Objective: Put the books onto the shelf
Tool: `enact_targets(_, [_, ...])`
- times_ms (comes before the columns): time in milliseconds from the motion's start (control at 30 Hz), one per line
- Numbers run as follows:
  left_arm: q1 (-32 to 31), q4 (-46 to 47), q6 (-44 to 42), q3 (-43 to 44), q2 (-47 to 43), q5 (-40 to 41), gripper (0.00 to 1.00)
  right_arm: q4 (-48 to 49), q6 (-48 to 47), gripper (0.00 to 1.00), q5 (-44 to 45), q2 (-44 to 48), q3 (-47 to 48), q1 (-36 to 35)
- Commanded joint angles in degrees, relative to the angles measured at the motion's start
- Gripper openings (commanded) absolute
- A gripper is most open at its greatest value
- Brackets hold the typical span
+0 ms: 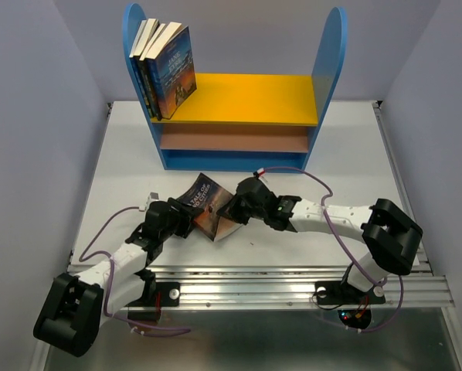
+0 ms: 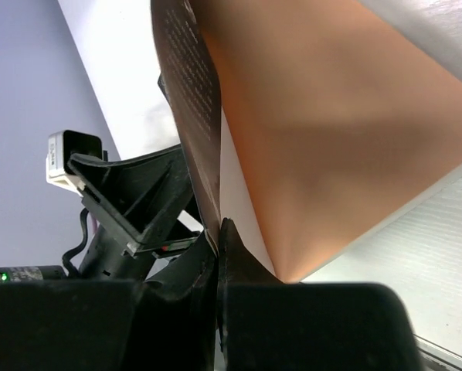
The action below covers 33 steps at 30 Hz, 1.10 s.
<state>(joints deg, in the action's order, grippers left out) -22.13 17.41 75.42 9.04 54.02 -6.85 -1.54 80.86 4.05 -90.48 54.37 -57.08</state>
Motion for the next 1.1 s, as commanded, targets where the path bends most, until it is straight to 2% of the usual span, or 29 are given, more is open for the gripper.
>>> enact_targets(0, [-0.6, 7.5, 0.7, 0.0, -1.2, -0.4, 0.58, 4.6, 2.0, 0.01, -5.5, 0.8, -1.2, -0.4])
enact_targets(67, [-0.6, 8.8, 0.4, -0.3, -0.9, -0.4, 0.54, 4.7, 2.5, 0.01, -6.8, 0.7, -1.5, 0.1])
enact_targets(567, [-0.7, 17.5, -2.3, 0.8, 2.9, -0.2, 0.52, 8.5, 3.4, 0.01, -14.8, -2.3, -3.1, 0.1])
enact_targets(767, [-0.8, 21.2, -3.9, 1.3, 8.2, -2.9, 0.37, 10.0, 4.0, 0.01, -15.7, -2.4, -3.9, 0.7])
enact_targets(867, [-0.8, 22.7, -4.1, 1.4, 10.3, -3.9, 0.15, 10.4, 4.1, 0.01, -16.0, -2.4, -4.2, 0.7])
enact_targets(900, [-0.8, 22.8, -4.1, 1.4, 10.8, -4.1, 0.03, 10.3, 4.1, 0.01, -16.0, -2.4, -4.4, 0.7])
enact_targets(933, [-0.8, 23.0, -4.4, 1.7, 10.9, -4.2, 0.00, 10.3, 4.0, 0.01, -16.1, -2.3, -4.5, 1.2])
enact_targets(1067, [-1.0, 23.8, -8.2, 2.5, 9.0, -3.8, 0.00, 10.4, 3.0, 0.01, -16.7, -1.7, -6.1, 2.7])
